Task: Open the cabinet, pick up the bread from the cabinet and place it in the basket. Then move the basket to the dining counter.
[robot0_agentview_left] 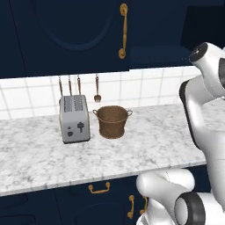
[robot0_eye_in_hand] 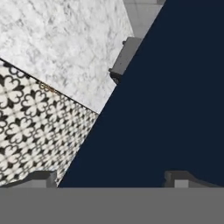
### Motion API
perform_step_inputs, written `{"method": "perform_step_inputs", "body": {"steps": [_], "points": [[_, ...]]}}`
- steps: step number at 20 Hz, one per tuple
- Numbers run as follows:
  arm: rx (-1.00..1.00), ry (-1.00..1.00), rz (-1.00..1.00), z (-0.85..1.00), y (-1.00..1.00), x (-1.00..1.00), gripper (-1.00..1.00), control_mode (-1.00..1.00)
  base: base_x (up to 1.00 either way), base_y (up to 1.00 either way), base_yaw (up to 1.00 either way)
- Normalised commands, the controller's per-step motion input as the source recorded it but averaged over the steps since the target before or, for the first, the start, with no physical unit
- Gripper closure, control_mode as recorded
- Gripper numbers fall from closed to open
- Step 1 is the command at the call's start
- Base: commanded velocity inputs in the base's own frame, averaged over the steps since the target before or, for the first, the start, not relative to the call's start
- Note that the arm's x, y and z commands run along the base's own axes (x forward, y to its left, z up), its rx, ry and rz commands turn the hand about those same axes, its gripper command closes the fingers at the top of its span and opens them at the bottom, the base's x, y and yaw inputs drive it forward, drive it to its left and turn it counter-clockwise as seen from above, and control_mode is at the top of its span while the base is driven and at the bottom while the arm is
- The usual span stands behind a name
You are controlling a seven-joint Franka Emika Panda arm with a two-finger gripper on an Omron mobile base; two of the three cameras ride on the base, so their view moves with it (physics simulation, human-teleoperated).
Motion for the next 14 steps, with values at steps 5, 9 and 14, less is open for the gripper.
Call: {"method": "perform_step_inputs", "body": {"steps": [5,9,14], "points": [[-0.1,-0.11,-0.05,-0.08,1.0,-0.09,-1.0,-1.0,0.0,0.0,0.0],[0.26,-0.01,-0.12,-0.86,1.0,0.15,-1.0,-1.0,0.0,0.0,0.0],[0.55,-0.07,-0.25,-0.98,0.96,0.0,-1.0,-1.0,0.0,0.0,0.0]]}}
